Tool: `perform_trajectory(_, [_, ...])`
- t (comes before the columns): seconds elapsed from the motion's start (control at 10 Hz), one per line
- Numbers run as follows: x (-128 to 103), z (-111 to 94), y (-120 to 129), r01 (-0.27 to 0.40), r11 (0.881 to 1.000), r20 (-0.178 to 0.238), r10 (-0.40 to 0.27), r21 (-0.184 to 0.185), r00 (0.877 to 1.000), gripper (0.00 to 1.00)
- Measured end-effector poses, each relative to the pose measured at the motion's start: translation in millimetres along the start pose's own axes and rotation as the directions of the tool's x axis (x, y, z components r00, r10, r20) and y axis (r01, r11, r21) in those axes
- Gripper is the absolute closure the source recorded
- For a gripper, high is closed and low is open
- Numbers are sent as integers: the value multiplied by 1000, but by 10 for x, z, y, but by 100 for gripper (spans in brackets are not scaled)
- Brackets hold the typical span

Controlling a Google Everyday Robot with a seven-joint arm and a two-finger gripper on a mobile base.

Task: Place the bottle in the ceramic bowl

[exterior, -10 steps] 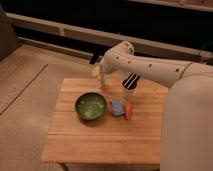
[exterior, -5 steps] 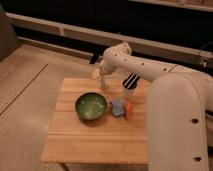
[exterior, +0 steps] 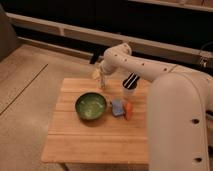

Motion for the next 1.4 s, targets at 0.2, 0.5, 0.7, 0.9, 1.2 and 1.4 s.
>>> perform_trajectory(0.2, [274,10,-85,-76,997,-28,76,29,997,35])
perform_trajectory(0.5, [510,-29,-326,-127,987,-54,133,99,990,35])
perform_trajectory(0.7, [455,-16,-422,-124,984,-39,129,125,991,35])
perform_trajectory(0.9, [311,26,-422,-100,987,-18,102,123,995,35])
perform_trajectory(1.2, [113,242,-262,-17,996,-19,19,87,1000,35])
perform_trajectory(1.4, [80,388,-213,39,997,-47,-36,63,998,35])
